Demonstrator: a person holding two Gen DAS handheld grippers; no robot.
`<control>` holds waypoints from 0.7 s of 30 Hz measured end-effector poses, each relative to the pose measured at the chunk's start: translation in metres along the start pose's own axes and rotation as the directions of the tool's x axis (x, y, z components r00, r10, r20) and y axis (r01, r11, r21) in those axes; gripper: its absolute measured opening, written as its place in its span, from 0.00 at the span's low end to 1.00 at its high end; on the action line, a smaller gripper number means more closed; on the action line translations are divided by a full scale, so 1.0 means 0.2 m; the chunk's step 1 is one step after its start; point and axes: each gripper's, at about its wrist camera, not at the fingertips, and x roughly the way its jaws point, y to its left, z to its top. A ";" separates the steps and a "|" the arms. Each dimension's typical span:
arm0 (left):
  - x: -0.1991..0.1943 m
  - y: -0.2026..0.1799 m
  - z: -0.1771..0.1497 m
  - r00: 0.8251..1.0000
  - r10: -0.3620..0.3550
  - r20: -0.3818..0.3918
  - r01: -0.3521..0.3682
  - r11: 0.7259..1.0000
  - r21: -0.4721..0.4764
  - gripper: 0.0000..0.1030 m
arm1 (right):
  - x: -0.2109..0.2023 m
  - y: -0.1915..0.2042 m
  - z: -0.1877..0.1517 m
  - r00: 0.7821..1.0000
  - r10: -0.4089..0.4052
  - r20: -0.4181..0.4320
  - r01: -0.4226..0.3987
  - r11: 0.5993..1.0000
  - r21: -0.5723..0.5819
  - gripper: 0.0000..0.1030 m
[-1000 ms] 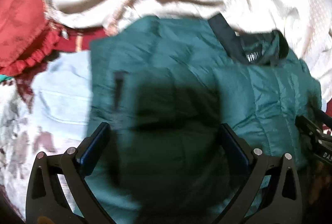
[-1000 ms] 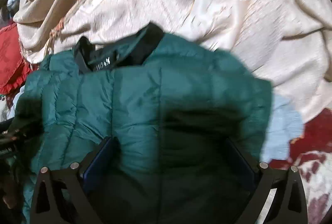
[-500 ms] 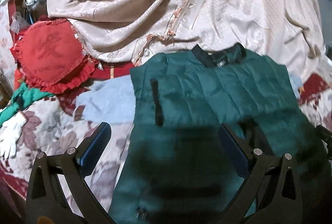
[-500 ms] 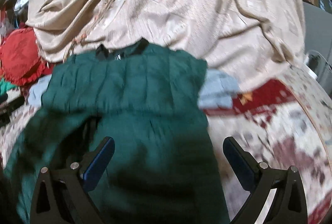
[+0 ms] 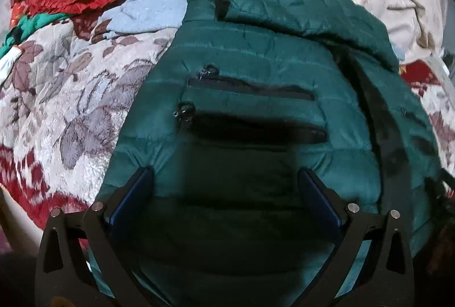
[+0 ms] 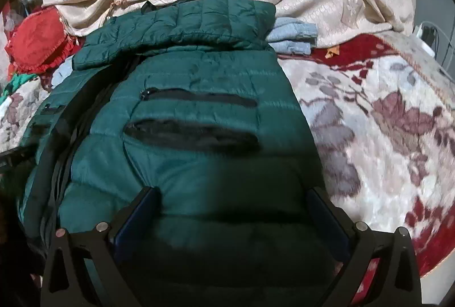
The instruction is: Fold large clothes
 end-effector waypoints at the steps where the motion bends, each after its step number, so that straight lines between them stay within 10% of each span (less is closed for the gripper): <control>1: 0.00 0.00 -0.01 1.000 -0.006 0.011 0.005 1.000 0.013 1.00 | 0.00 0.00 0.00 1.000 0.002 0.000 -0.002 1.000 -0.003 1.00; 7: 0.00 -0.01 -0.13 0.989 -0.027 0.146 0.020 0.999 0.048 1.00 | 0.00 0.01 -0.04 0.999 -0.002 0.033 0.003 0.999 -0.047 1.00; 21: -0.01 0.00 -0.14 0.986 -0.010 0.169 0.004 0.999 0.040 1.00 | -0.03 -0.02 -0.08 0.999 0.027 0.019 -0.026 0.998 -0.049 1.00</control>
